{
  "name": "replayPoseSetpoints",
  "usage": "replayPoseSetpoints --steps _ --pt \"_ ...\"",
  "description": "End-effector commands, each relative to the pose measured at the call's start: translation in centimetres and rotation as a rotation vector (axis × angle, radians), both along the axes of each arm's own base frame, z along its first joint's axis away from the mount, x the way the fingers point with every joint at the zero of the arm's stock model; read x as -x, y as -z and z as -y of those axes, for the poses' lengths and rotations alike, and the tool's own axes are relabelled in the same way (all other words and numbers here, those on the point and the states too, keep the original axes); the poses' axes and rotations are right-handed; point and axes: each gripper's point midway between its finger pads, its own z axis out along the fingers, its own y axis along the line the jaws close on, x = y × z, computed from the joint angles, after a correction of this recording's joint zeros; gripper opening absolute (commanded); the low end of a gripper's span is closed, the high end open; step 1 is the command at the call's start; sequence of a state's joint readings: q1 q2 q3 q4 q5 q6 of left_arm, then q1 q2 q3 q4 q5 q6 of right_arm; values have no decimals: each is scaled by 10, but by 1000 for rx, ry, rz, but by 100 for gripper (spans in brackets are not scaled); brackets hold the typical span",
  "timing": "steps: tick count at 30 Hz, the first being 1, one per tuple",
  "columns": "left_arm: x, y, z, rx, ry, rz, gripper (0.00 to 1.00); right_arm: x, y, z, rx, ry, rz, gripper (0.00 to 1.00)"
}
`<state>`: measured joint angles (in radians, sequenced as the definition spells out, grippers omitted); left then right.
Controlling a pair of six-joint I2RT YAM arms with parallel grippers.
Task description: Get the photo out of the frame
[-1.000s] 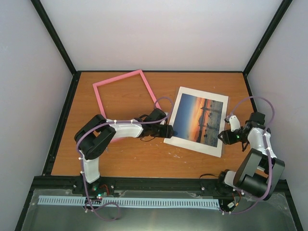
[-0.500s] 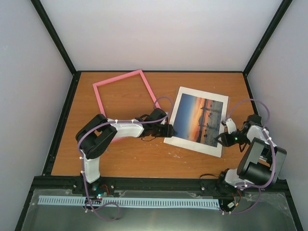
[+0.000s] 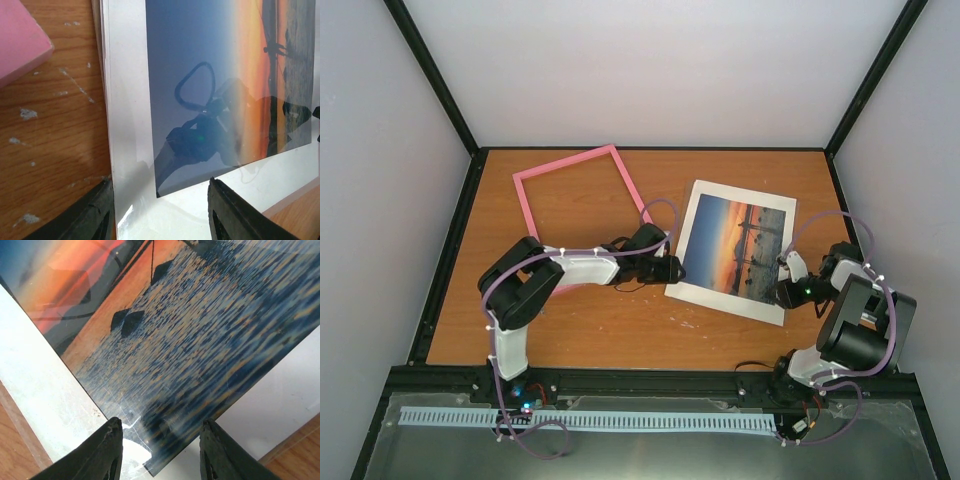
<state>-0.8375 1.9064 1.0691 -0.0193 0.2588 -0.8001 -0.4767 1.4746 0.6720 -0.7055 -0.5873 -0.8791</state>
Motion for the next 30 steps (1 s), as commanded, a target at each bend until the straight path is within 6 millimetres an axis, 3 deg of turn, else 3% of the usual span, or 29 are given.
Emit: replayPoseSetpoints --steps 1,7,13,18,24,30 --pt "-10 -45 19 114 2 66 51 5 9 4 23 -5 -29 42" --pt "-10 -49 14 96 -15 70 52 3 0 8 55 5 -13 43" --pt "0 -42 4 68 19 77 52 3 -32 13 135 -12 70 46" --pt "10 -38 0 44 69 66 51 5 -45 13 156 -23 98 47" --pt "21 -29 -16 2 60 38 52 6 -41 16 175 -20 93 51" --pt "34 -24 -10 35 123 -5 52 -1 -31 27 191 16 40 55"
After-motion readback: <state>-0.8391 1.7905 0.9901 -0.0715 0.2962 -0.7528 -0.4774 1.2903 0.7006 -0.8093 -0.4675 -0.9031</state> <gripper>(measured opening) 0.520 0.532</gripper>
